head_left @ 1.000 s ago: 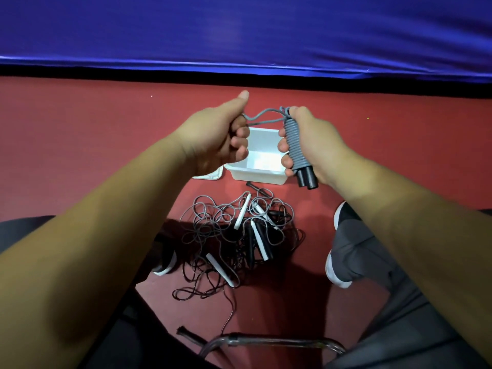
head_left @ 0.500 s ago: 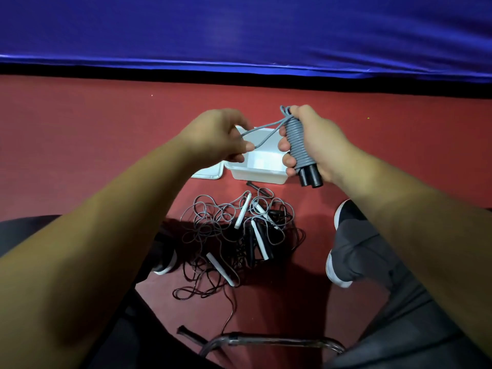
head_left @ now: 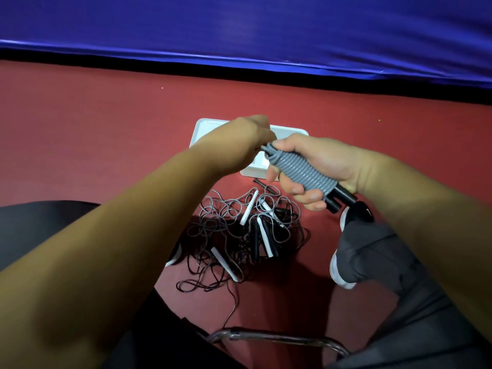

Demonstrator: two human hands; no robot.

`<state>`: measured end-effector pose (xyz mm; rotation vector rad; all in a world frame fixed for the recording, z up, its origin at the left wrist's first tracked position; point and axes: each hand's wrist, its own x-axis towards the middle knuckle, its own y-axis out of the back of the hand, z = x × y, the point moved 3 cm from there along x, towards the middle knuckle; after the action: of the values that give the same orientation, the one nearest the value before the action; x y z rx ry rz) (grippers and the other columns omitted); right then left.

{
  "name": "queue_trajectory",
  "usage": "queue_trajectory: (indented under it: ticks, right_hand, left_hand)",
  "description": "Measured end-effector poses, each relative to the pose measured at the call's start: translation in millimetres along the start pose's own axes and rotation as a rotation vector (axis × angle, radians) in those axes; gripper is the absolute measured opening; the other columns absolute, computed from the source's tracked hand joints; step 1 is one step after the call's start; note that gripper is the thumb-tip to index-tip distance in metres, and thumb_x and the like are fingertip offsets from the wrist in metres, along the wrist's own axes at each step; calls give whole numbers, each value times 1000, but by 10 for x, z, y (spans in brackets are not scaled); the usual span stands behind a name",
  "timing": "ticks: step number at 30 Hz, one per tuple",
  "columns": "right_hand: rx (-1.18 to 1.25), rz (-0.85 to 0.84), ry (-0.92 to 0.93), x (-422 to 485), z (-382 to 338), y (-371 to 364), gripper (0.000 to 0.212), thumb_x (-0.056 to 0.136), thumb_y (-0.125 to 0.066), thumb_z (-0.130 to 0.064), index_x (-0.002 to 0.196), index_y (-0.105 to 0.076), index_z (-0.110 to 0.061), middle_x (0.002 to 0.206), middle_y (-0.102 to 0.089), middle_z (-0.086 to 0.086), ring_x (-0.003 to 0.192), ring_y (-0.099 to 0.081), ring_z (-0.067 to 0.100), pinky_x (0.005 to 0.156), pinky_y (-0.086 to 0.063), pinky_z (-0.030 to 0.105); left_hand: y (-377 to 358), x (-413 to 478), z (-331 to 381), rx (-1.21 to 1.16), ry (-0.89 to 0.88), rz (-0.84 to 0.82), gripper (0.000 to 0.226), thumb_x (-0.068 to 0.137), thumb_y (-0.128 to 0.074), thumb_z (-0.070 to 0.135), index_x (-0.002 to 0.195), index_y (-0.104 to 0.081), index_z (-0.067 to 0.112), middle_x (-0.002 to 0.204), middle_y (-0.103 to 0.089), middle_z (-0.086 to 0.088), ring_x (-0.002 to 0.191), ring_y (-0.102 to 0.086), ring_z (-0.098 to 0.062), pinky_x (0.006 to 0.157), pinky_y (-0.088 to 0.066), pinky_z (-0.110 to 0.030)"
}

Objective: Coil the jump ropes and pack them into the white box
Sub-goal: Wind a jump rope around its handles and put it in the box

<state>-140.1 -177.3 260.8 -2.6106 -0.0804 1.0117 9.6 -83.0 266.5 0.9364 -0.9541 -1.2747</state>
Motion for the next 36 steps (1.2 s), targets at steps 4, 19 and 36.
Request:
queue_trajectory:
  ticks: [4,19,36]
  right_hand:
    - [-83,-85,-93,33,119,-77,63,110,-37,-51,118,-76,-3,67,-56,13,37,-42,17,41,-44,27]
    - [-22,309,16,173,133,142,30,109,-51,-52,112,-49,-23,71,-53,4,47,-45,20,51,-45,29]
    - [25,332,156,135,23,80,63,101,-38,-76,125,-53,-20,73,-54,3,48,-47,20,55,-47,34]
  left_hand:
    - [111,41,77,-35,7,-110,24,93,-64,8,108,-80,18,105,-69,-4,98,-65,-25,84,-46,-30]
    - [334,-1,134,-323,257,-226,28,107,-53,11,127,-73,8,107,-72,-12,84,-64,-14,86,-51,-30]
    - [70,-53,-40,-1096,649,81,12,90,-81,19,101,-80,14,95,-71,-5,85,-60,-13,76,-55,-30]
